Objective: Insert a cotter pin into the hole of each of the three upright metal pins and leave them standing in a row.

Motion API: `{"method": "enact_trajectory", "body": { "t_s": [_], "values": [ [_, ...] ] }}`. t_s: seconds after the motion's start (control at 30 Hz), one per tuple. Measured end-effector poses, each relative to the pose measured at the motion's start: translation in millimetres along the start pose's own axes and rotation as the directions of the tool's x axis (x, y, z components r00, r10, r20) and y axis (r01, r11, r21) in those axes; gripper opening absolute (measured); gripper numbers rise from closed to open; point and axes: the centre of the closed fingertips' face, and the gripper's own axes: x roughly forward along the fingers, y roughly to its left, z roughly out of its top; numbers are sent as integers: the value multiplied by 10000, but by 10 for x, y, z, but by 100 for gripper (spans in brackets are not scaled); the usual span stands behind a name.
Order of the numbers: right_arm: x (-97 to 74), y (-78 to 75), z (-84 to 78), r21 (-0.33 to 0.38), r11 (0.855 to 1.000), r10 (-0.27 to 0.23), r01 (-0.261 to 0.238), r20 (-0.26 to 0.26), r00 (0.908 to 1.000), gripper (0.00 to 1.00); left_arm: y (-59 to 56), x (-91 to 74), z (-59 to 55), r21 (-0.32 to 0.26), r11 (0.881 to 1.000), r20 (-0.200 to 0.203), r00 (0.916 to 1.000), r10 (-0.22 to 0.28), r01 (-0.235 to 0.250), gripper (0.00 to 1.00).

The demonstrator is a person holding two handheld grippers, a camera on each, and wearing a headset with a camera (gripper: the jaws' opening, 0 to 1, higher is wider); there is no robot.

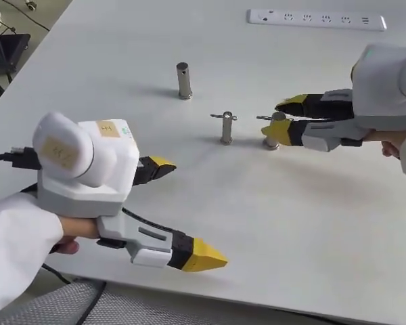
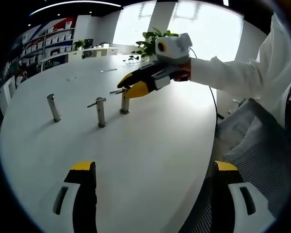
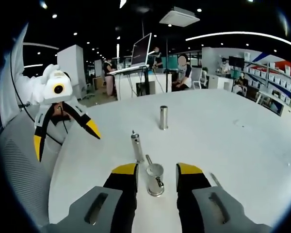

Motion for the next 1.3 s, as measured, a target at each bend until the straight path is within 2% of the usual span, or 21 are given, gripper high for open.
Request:
{"method": "enact_trajectory", "body": {
  "t_s": [0.13, 0.27, 0.37, 0.43, 0.6, 0.7, 0.8, 0.93, 1.03, 1.13, 1.2, 1.3],
  "values": [
    [-123, 23, 128, 237, 9997, -94, 86, 339, 9994, 31, 9, -30, 50, 21, 9999, 150, 9998, 107, -107, 99],
    [-286, 99, 239, 670, 9977, -189, 132, 854, 9962, 50, 6, -64, 116, -146, 9997, 429, 9988, 221, -215, 99],
    [-430, 172, 257, 904, 9957, -290, 201, 983, 9947, 54, 7, -97, 167, -185, 9994, 674, 9972, 318, -306, 99],
    [-531, 254, 280, 1323, 9911, -345, 172, 1296, 9910, 59, 13, -130, 224, -290, 9988, 943, 9947, 421, -396, 99],
    [-772, 401, 206, 2053, 9779, -731, 403, 1552, 9852, 72, 37, -223, 359, -543, 9968, 1552, 9856, 671, -594, 99],
    [-867, 477, 68, 2873, 9563, -960, 541, 1336, 9864, 81, 52, -268, 411, -671, 9957, 1768, 9814, 743, -633, 99],
    [-933, 526, -12, 3063, 9496, -1062, 661, 1160, 9876, 86, 73, -305, 423, -624, 9949, 1777, 9800, 893, -793, 99],
    [-1036, 591, -47, 3516, 9326, -1319, 819, 1208, 9839, 91, 98, -360, 437, -844, 9921, 1977, 9743, 1083, -932, 99],
    [-1078, 614, -81, 3638, 9264, -1484, 974, 1149, 9822, 93, 129, -391, 433, -1081, 9886, 2164, 9681, 1262, -1047, 99],
    [-1103, 631, -115, 3748, 9210, -1559, 1060, 1055, 9821, 97, 176, -413, 402, -1331, 9837, 2167, 9650, 1480, -1209, 99],
    [-1119, 641, -130, 3812, 9177, -1609, 1116, 999, 9819, 98, 223, -443, 393, -1512, 9789, 2284, 9586, 1699, -1375, 99],
    [-1142, 686, -112, 3913, 9149, -1525, 990, 1081, 9824, 98, 249, -479, 382, -1762, 9744, 2404, 9538, 1802, -1397, 99]
  ]
}}
